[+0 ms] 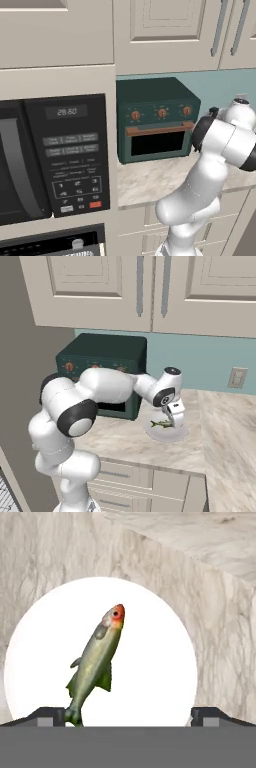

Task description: Place the fish on the bottom rack of the oven, and slide the tray back inside. Close the oven door.

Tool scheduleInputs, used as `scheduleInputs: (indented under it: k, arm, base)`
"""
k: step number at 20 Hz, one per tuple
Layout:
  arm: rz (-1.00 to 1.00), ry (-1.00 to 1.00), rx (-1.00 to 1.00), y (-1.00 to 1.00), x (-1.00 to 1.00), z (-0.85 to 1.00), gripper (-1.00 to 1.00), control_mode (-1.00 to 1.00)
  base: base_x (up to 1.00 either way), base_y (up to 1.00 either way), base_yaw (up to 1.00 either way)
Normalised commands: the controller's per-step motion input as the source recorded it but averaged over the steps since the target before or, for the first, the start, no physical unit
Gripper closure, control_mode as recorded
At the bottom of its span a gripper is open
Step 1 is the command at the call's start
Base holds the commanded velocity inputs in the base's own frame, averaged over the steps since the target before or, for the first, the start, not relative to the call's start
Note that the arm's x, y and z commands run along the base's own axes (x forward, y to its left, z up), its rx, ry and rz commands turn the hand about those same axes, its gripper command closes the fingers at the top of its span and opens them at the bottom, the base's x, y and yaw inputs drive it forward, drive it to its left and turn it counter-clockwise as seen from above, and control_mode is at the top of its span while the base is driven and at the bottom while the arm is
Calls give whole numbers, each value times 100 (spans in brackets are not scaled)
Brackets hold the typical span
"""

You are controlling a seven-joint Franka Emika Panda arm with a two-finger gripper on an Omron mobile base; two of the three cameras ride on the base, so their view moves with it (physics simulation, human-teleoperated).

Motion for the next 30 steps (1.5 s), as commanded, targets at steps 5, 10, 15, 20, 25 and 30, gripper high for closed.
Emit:
scheduleInputs:
  k: [5, 10, 15, 20, 25, 30]
  arm:
    - [0, 0, 5, -7, 23, -30, -100, -100]
    - [-4, 1, 0, 6, 15, -41, -100, -100]
    - [-9, 0, 0, 21, 7, -44, -100, -100]
    - [-11, 1, 0, 20, 17, -40, -100, -100]
    - [-9, 2, 0, 3, 31, -39, -100, -100]
    - [-7, 1, 0, 2, 36, -37, -100, -100]
  base:
    - [0, 0, 0]
    - [0, 0, 0]
    - [0, 0, 0]
    - [0, 0, 0]
    - [0, 0, 0]
    - [0, 0, 0]
